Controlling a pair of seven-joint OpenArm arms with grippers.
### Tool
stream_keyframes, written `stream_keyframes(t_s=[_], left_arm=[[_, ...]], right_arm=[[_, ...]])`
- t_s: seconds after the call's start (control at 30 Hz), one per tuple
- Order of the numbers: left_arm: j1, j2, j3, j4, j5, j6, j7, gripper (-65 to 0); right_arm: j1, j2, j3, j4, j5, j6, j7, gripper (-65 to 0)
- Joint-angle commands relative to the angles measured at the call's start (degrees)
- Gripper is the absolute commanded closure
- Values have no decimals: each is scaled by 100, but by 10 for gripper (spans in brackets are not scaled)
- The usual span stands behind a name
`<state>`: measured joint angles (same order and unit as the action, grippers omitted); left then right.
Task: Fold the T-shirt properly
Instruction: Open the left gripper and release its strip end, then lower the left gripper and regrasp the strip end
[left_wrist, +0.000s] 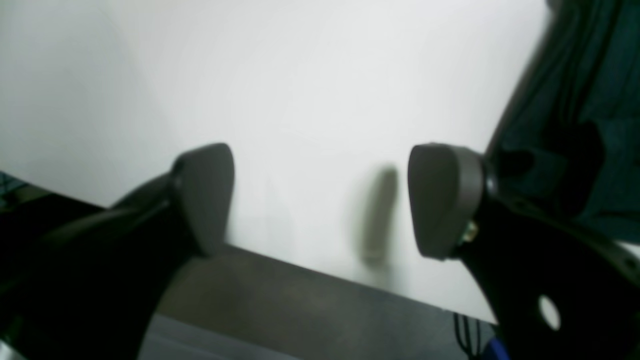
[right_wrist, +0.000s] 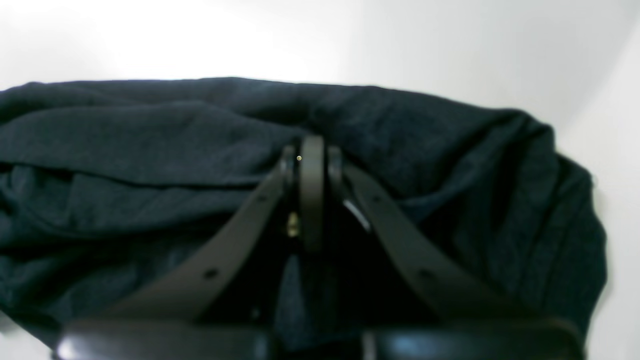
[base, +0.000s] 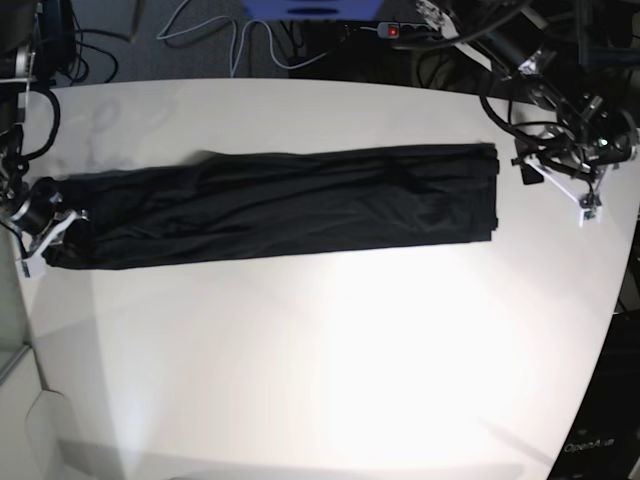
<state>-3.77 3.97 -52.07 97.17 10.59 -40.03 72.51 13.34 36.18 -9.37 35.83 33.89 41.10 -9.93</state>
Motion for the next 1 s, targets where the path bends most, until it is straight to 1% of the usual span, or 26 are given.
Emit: stream_keyframes(t_s=[0.0, 0.17, 0.3, 0.4, 0.53, 0.67, 0.83, 0.97], left_arm=[[-67, -32, 174, 99, -52, 3, -55, -521], [-137, 21, 429, 134, -52, 3, -29, -521], [-260, 30, 667, 310, -114, 3, 402, -521], [-331, 56, 737, 609, -606, 3, 749, -521], [-471, 47, 720, 741, -1178, 3, 749, -521], [-506, 47, 684, 459, -1213, 3, 749, -521], [-480, 12, 684, -385, -1213, 3, 745, -521], [-410, 12, 684, -798, -1213, 3, 490, -521]], right_arm=[[-82, -54, -105, -63, -536, -110, -769, 0], [-82, -54, -105, -63, -536, -110, -769, 0], [-82, -54, -105, -63, -536, -110, -769, 0], [-82, -54, -105, -63, -536, -110, -760, 0], [-73, -62, -105, -63, -536, -110, -760, 0], [-64, -62, -105, -63, -536, -110, -760, 0], [-64, -62, -105, -63, -536, -110, -760, 0], [-55, -62, -105, -63, -536, -110, -760, 0]])
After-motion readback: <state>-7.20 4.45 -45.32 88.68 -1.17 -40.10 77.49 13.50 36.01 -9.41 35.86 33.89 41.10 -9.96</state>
